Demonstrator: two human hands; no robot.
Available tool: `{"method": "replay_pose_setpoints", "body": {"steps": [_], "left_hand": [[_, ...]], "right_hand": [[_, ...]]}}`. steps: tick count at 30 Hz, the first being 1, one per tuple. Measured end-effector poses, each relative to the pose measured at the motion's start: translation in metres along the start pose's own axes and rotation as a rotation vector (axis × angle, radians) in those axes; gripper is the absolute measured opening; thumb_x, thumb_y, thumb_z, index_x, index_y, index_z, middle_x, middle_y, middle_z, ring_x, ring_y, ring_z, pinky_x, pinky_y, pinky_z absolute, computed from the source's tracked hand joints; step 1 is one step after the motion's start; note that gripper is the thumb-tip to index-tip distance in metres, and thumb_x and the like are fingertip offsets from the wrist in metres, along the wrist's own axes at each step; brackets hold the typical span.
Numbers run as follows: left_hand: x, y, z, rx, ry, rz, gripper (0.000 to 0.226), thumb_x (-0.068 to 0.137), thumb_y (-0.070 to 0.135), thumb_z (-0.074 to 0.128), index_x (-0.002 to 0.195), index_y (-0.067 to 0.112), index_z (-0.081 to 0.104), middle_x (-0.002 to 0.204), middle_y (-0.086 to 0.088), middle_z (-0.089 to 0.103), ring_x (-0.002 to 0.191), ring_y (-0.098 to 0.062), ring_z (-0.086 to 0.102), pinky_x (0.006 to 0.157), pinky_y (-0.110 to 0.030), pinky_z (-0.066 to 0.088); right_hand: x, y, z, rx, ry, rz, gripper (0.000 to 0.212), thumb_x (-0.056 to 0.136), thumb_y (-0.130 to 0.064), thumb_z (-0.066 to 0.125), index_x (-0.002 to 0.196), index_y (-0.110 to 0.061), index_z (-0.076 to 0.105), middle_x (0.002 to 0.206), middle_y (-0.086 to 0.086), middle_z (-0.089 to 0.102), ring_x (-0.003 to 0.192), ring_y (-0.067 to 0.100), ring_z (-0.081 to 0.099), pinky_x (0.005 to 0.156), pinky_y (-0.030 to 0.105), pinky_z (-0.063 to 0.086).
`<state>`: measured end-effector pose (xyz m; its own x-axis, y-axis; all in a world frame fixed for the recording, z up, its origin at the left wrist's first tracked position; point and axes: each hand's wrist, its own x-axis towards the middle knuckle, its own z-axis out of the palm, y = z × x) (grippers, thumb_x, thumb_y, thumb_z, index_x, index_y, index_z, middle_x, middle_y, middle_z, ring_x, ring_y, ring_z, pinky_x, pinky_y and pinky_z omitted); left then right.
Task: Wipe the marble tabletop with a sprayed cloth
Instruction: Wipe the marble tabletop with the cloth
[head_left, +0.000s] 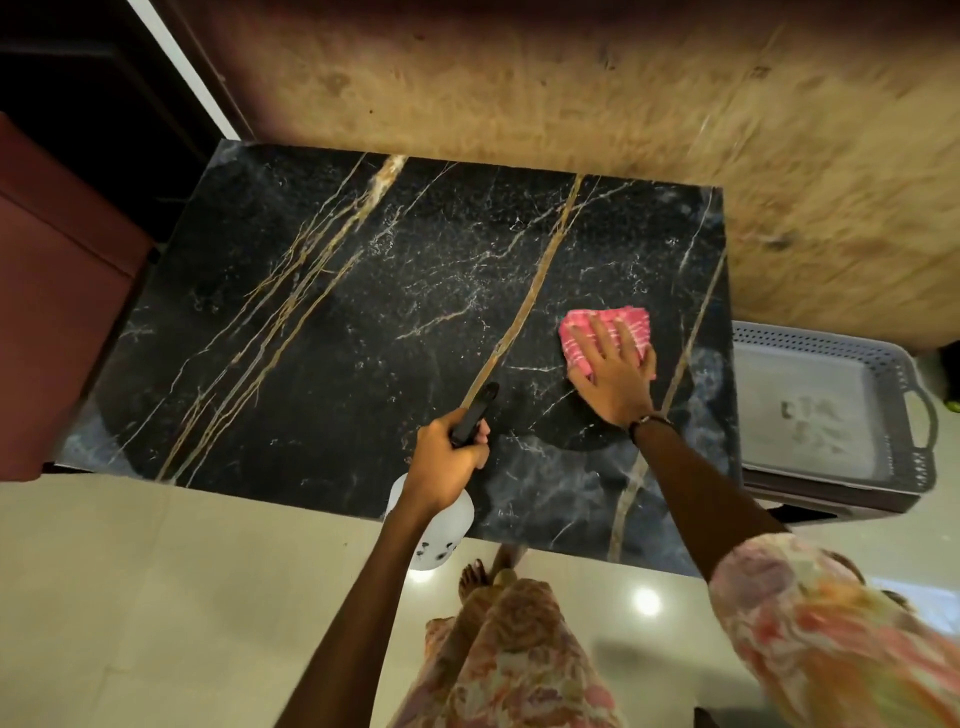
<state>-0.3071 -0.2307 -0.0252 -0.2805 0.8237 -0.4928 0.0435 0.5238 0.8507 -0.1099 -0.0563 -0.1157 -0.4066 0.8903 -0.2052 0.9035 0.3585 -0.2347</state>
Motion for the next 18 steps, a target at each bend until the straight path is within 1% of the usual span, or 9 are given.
{"method": "replay_pose_setpoints", "body": {"steps": [2,4,6,8,11,12,14,16,18], "left_hand": [[-0.005,-0.002,0.005,-0.003,-0.008,-0.004,0.022,0.078,-0.011,0.055,0.085,0.008,0.064,0.074,-0.004,0.059,0.06,-0.01,0.053,0.054,-0.015,0.042],[-0.01,-0.003,0.012,-0.03,-0.008,-0.006,0.023,0.079,-0.013,0.053,0.084,0.007,0.063,0.072,-0.006,0.058,0.051,-0.005,0.051,0.047,-0.011,0.041],[-0.015,-0.003,0.017,-0.057,-0.01,-0.017,0.025,0.08,-0.015,0.052,0.082,0.008,0.062,0.071,-0.006,0.057,0.047,-0.003,0.049,0.044,-0.011,0.04],[-0.018,-0.002,0.021,-0.069,-0.012,-0.029,0.025,0.08,-0.015,0.052,0.082,0.008,0.061,0.072,-0.006,0.057,0.048,-0.003,0.05,0.044,-0.011,0.039],[-0.018,0.001,0.023,-0.073,-0.008,-0.034,0.022,0.08,-0.015,0.052,0.086,0.005,0.061,0.073,-0.006,0.058,0.045,0.001,0.051,0.044,-0.01,0.04],[-0.016,0.001,0.024,-0.067,-0.002,-0.033,0.022,0.08,-0.015,0.052,0.086,0.004,0.061,0.073,-0.006,0.058,0.046,0.002,0.051,0.045,-0.01,0.041],[-0.012,0.002,0.027,-0.051,0.014,-0.024,0.022,0.08,-0.015,0.053,0.086,0.004,0.062,0.075,-0.006,0.059,0.052,0.001,0.054,0.048,-0.01,0.043],[-0.007,0.002,0.031,-0.032,0.025,-0.011,0.022,0.079,-0.015,0.054,0.085,0.005,0.062,0.077,-0.008,0.059,0.06,-0.008,0.055,0.051,-0.011,0.045],[-0.002,0.002,0.037,-0.007,0.03,-0.014,0.02,0.08,-0.013,0.055,0.085,0.005,0.063,0.079,-0.011,0.059,0.064,-0.014,0.054,0.052,-0.011,0.045]], "right_hand": [[-0.03,0.003,0.004,-0.06,-0.004,-0.142,0.063,0.091,-0.053,0.041,0.149,-0.033,0.024,0.16,0.001,0.016,0.148,0.029,0.008,0.112,0.064,0.007],[-0.067,0.021,0.009,-0.09,-0.003,-0.194,0.065,0.087,-0.055,0.036,0.147,-0.032,0.029,0.158,0.003,0.024,0.146,0.03,0.014,0.111,0.065,0.013],[-0.096,0.049,0.011,-0.084,0.008,-0.156,0.066,0.085,-0.055,0.038,0.146,-0.028,0.032,0.155,0.007,0.029,0.144,0.033,0.02,0.108,0.068,0.02],[-0.108,0.079,0.004,-0.091,0.017,-0.082,0.069,0.084,-0.055,0.043,0.146,-0.026,0.032,0.156,0.008,0.028,0.143,0.036,0.023,0.105,0.07,0.024],[-0.089,0.109,-0.009,-0.055,0.041,0.078,0.075,0.081,-0.059,0.032,0.147,-0.026,0.031,0.157,0.006,0.025,0.143,0.037,0.021,0.106,0.066,0.021],[-0.074,0.111,-0.013,-0.026,0.063,0.144,0.074,0.081,-0.059,0.033,0.148,-0.027,0.03,0.158,0.005,0.023,0.144,0.037,0.019,0.107,0.066,0.019],[-0.039,0.107,-0.017,0.048,0.091,0.241,0.066,0.089,-0.053,0.043,0.149,-0.029,0.027,0.16,0.003,0.017,0.145,0.037,0.012,0.109,0.069,0.015],[-0.011,0.094,-0.018,0.064,0.084,0.242,0.064,0.093,-0.045,0.05,0.15,-0.031,0.023,0.161,0.002,0.011,0.146,0.037,0.005,0.11,0.07,0.009],[-0.003,0.084,-0.016,0.043,0.057,0.133,0.065,0.093,-0.042,0.052,0.15,-0.03,0.023,0.161,0.004,0.012,0.146,0.037,0.005,0.111,0.07,0.008]]}}
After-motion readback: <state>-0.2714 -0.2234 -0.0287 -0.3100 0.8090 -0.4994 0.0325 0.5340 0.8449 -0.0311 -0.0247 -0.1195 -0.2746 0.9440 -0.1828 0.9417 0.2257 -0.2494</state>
